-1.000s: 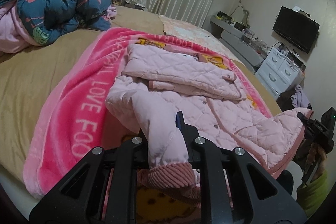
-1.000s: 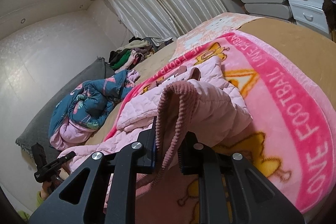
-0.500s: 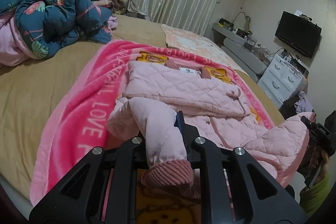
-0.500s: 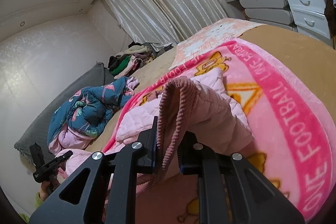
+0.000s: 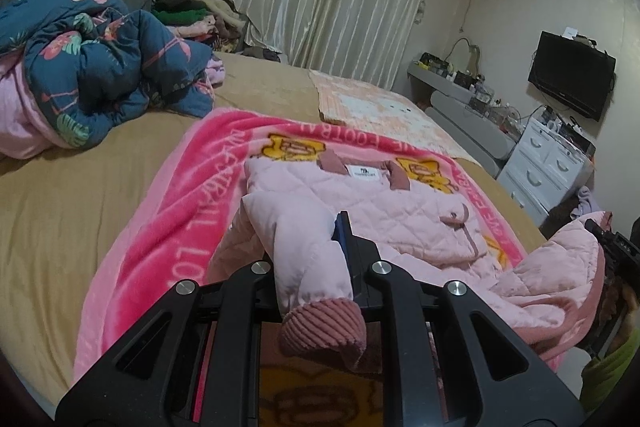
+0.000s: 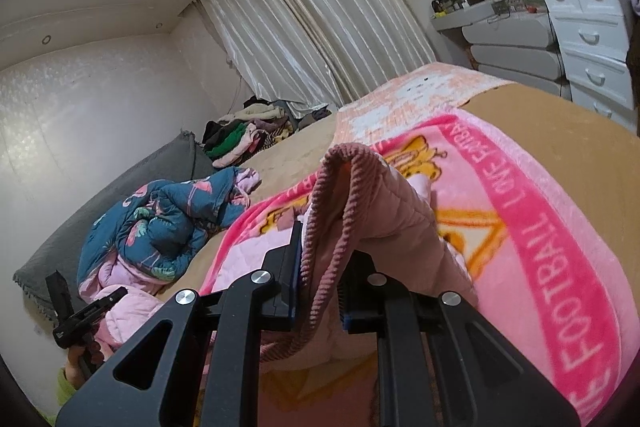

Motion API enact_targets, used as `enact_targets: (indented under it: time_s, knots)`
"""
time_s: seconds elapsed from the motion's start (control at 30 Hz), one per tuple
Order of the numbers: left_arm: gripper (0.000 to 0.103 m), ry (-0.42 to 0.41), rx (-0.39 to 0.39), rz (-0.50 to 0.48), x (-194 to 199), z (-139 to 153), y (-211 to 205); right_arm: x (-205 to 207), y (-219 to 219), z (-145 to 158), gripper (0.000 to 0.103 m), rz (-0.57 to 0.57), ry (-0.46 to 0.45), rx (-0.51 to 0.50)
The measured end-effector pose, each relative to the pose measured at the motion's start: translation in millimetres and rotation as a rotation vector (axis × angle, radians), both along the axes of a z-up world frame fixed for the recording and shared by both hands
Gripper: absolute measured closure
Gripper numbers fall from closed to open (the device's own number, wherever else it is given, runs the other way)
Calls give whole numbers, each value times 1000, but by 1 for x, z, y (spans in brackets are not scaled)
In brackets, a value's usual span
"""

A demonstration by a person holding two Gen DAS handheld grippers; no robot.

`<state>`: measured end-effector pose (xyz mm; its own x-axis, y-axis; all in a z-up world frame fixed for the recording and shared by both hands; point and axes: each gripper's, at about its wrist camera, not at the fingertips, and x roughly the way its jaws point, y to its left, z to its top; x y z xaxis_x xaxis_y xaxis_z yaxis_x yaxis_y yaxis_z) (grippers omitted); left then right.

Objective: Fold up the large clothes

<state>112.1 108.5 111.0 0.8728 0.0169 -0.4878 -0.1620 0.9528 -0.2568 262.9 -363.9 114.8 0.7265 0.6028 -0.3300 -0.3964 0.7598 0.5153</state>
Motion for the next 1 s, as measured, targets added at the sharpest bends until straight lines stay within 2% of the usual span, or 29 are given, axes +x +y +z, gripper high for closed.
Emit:
enact_targets:
  time_s: [0.4, 1.0]
  knots:
    - [94, -41, 33, 34, 39, 7, 10, 40, 15, 10, 90, -28, -40, -18]
    - [94, -54, 80, 80, 92, -3, 26, 109, 50, 19, 90, -42, -43, -152]
